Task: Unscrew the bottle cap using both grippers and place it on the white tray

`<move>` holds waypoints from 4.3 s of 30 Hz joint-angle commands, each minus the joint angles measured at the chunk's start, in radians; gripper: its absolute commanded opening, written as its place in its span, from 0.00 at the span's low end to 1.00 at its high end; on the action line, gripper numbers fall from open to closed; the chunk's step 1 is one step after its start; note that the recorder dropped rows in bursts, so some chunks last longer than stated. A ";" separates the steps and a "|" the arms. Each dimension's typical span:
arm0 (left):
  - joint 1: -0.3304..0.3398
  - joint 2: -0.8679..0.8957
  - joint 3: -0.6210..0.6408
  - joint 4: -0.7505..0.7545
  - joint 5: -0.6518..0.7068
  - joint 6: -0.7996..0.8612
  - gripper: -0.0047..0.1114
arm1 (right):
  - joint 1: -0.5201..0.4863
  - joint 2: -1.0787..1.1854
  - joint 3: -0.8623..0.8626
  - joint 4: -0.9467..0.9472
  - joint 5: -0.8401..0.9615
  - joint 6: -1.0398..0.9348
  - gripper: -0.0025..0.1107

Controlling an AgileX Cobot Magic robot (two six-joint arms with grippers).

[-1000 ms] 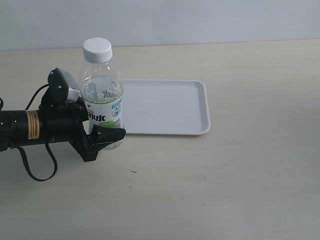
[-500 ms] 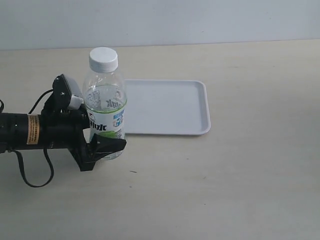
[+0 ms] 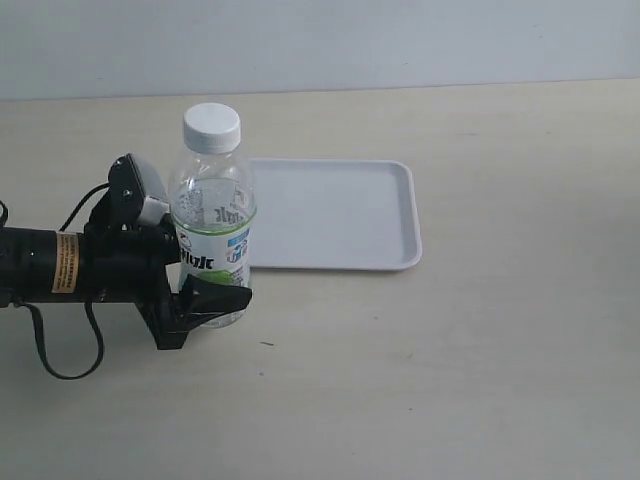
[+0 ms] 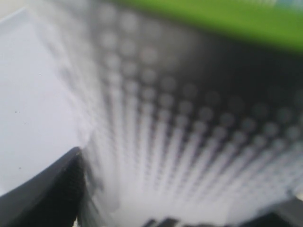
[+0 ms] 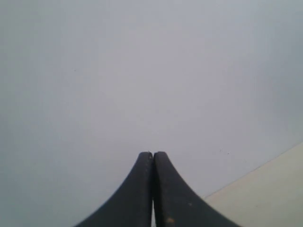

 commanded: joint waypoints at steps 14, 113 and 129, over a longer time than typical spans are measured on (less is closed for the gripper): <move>-0.007 -0.073 -0.013 0.060 0.090 -0.100 0.04 | -0.006 1.148 -1.038 0.047 1.068 -0.464 0.02; -0.103 -0.084 -0.081 0.232 0.283 -0.284 0.04 | 0.615 1.741 -1.531 0.046 1.293 -0.533 0.58; -0.103 -0.084 -0.082 0.229 0.283 -0.285 0.04 | 0.615 1.739 -1.531 0.049 1.293 -0.540 0.51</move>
